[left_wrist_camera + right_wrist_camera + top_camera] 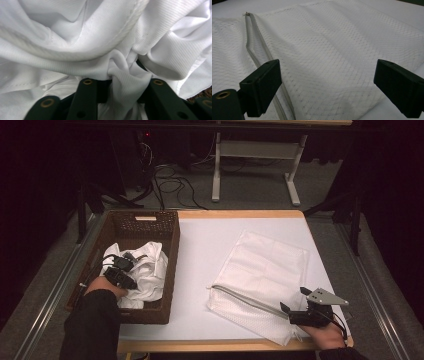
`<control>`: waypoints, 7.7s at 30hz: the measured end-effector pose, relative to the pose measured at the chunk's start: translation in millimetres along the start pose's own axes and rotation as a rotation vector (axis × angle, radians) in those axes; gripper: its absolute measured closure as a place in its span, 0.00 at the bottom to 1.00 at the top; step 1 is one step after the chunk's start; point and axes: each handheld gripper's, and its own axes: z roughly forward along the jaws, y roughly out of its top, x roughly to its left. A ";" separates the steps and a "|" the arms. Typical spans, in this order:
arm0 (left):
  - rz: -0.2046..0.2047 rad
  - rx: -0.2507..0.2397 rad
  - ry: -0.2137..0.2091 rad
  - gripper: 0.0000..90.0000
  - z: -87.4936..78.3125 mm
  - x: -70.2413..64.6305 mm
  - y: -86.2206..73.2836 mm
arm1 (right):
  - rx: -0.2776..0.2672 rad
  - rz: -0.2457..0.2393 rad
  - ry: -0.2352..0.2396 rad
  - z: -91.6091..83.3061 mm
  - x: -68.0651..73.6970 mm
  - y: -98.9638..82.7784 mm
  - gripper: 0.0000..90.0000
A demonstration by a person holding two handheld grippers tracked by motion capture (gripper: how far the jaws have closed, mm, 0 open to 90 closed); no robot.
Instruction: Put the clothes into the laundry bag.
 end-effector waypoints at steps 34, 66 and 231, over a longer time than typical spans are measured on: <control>-0.063 -0.642 0.088 0.85 -60.7 -0.3 -28.7 | -0.009 0.005 -0.002 0.0 -1.1 -0.1 0.10; -0.057 -0.951 0.156 0.85 -113.5 -17.6 -62.1 | -0.019 0.011 -0.010 -2.3 -1.4 -0.3 0.10; 0.273 -1.485 0.060 0.85 -171.7 -210.1 5.7 | -0.069 -0.012 -0.021 -8.9 2.0 0.8 0.14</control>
